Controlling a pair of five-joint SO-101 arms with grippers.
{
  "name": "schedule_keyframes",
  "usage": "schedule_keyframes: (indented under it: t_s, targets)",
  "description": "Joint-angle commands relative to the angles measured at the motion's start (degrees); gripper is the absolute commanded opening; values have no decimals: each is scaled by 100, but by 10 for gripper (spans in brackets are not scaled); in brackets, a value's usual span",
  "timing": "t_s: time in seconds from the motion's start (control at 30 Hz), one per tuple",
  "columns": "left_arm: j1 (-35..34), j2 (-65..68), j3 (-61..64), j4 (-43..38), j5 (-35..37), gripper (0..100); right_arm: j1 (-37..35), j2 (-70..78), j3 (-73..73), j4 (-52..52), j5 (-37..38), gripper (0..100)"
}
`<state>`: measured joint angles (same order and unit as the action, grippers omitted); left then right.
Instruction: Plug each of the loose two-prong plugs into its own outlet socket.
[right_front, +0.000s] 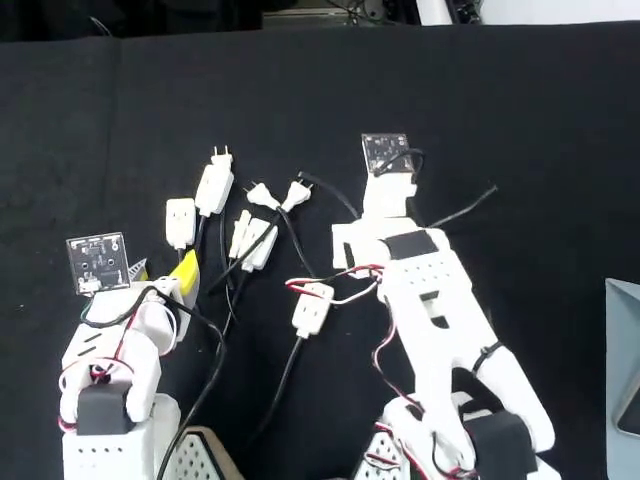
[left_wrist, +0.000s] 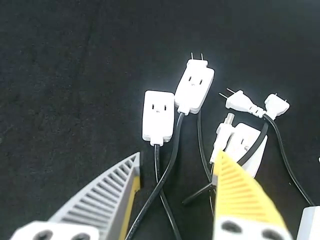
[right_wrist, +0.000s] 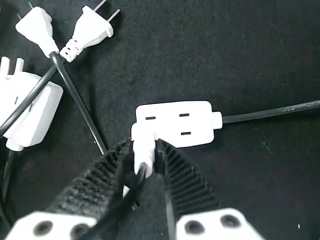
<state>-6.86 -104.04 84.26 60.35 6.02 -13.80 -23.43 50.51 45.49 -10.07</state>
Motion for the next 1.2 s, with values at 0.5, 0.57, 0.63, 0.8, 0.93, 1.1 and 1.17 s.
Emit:
schedule_keyframes:
  t_s: [0.5,0.57,0.63,0.8,0.93,1.1,1.17]
  targets:
    - [-48,-9,-31,9,44,234,-53,435,-532,-79,475,11]
    - [-48,-9,-31,9,44,234,-123,435,-532,-79,554,11]
    - [-48,-9,-31,18,44,234,-141,435,-532,-88,607,11]
    - [-48,-9,-31,26,44,234,-105,444,-497,-70,818,11]
    - [-48,-9,-31,26,44,234,-123,708,-593,220,985,11]
    - [-48,-9,-31,26,44,234,-105,1578,-1024,360,993,11]
    - [-48,-9,-31,35,44,234,-105,1868,-1121,360,993,11]
